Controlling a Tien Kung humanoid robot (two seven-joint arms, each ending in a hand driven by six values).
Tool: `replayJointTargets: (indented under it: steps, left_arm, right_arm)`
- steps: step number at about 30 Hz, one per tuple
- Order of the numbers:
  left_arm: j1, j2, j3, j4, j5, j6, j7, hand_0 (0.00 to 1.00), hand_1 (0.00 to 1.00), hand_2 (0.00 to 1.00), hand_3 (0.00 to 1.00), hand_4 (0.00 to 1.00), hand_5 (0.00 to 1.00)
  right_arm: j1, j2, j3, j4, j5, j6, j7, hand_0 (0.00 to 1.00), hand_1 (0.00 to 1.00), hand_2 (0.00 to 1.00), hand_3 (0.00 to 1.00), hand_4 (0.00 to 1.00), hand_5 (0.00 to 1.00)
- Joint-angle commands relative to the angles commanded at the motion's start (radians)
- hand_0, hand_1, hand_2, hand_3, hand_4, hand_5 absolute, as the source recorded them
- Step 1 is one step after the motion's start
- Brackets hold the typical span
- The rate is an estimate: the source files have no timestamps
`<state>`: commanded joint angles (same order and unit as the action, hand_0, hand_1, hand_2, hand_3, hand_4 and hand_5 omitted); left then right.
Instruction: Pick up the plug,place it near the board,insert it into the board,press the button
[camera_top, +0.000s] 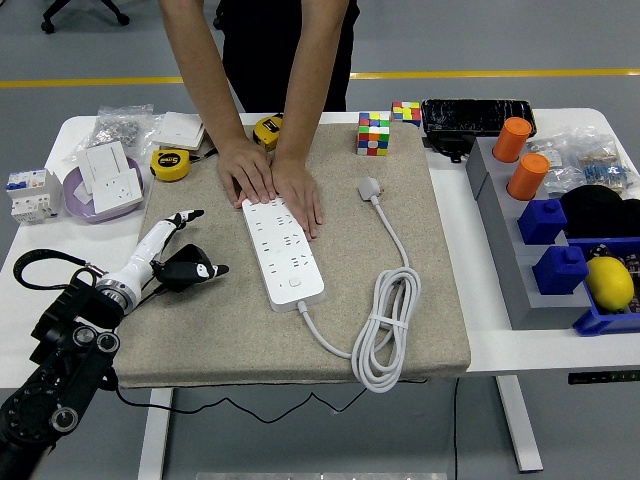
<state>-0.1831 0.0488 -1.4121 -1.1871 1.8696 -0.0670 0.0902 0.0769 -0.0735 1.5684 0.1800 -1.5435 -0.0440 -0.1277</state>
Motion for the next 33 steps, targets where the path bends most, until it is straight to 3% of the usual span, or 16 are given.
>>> replayJointTargets:
  steps: [2,3,8,9,14,15,20,21,24,26,27,32,33]
  left_arm:
    - [0.007,-0.001,-0.015,-0.011,0.031,0.002,0.004,0.998,0.998,0.998,0.857,0.998,0.138]
    - [0.009,-0.001,-0.019,-0.014,0.04,0.002,0.005,0.941,0.914,0.821,0.735,0.998,0.13]
    - [0.033,0.006,-0.045,-0.051,0.117,0.005,0.018,0.941,0.914,0.821,0.735,0.998,0.13]
    - [0.036,0.008,-0.044,-0.053,0.12,0.005,0.019,0.889,0.743,0.642,0.646,0.998,0.117]
    - [0.049,0.007,-0.021,-0.047,0.161,0.042,0.009,0.889,0.743,0.642,0.646,0.998,0.117]
    - [0.05,0.005,-0.021,-0.048,0.177,0.05,0.008,0.617,0.527,0.433,0.48,0.998,0.074]
    - [0.046,0.004,-0.015,-0.049,0.255,0.076,0.004,0.617,0.527,0.433,0.48,0.998,0.074]
    - [0.045,0.004,-0.015,-0.048,0.271,0.081,0.003,0.461,0.339,0.315,0.376,0.998,0.044]
    - [0.046,0.005,-0.015,-0.054,0.318,0.097,0.006,0.461,0.339,0.315,0.376,0.998,0.044]
    - [0.051,0.006,-0.012,-0.057,0.304,0.109,0.01,0.461,0.339,0.315,0.376,0.998,0.044]
    - [0.053,0.006,-0.011,-0.059,0.288,0.111,0.01,0.358,0.207,0.24,0.273,0.885,0.052]
    - [0.059,0.018,0.008,-0.083,0.251,0.108,0.015,0.358,0.207,0.24,0.273,0.885,0.052]
    - [0.057,0.022,0.015,-0.09,0.237,0.106,0.014,0.328,0.185,0.223,0.26,0.842,0.042]
  right_arm:
    - [0.0,0.0,0.002,0.0,-0.002,0.0,0.0,0.831,0.725,0.721,0.762,0.998,0.985]
    - [-0.001,0.001,0.003,0.0,-0.002,0.0,0.0,0.832,0.725,0.721,0.762,0.998,0.984]
    - [-0.003,0.001,0.008,0.0,-0.006,0.001,-0.001,0.832,0.725,0.721,0.762,0.998,0.984]
    - [-0.003,0.0,0.008,0.0,-0.007,0.001,-0.001,0.832,0.724,0.721,0.764,0.998,0.984]
    - [0.0,0.001,0.003,0.0,-0.002,0.0,0.002,0.832,0.724,0.721,0.764,0.998,0.984]
    - [0.0,0.002,-0.004,0.0,0.005,-0.001,0.005,0.831,0.725,0.72,0.762,0.998,0.984]
    - [0.0,0.002,-0.045,0.0,0.042,-0.005,0.02,0.831,0.725,0.72,0.762,0.998,0.984]
    - [0.001,0.002,-0.043,0.0,0.04,-0.005,0.02,0.831,0.725,0.72,0.762,0.998,0.985]
    - [0.001,0.001,-0.037,0.0,0.034,-0.004,0.017,0.831,0.725,0.72,0.762,0.998,0.985]
    - [-0.001,0.0,-0.02,0.0,0.015,-0.002,0.01,0.831,0.725,0.72,0.762,0.998,0.985]
    - [-0.002,-0.001,-0.013,0.0,0.008,-0.001,0.008,0.829,0.724,0.72,0.762,0.998,0.986]
    - [-0.004,-0.002,0.004,0.0,-0.01,0.002,0.001,0.829,0.724,0.72,0.762,0.998,0.986]
    - [-0.004,-0.002,0.003,0.0,-0.009,0.002,0.001,0.831,0.723,0.72,0.762,0.998,0.986]
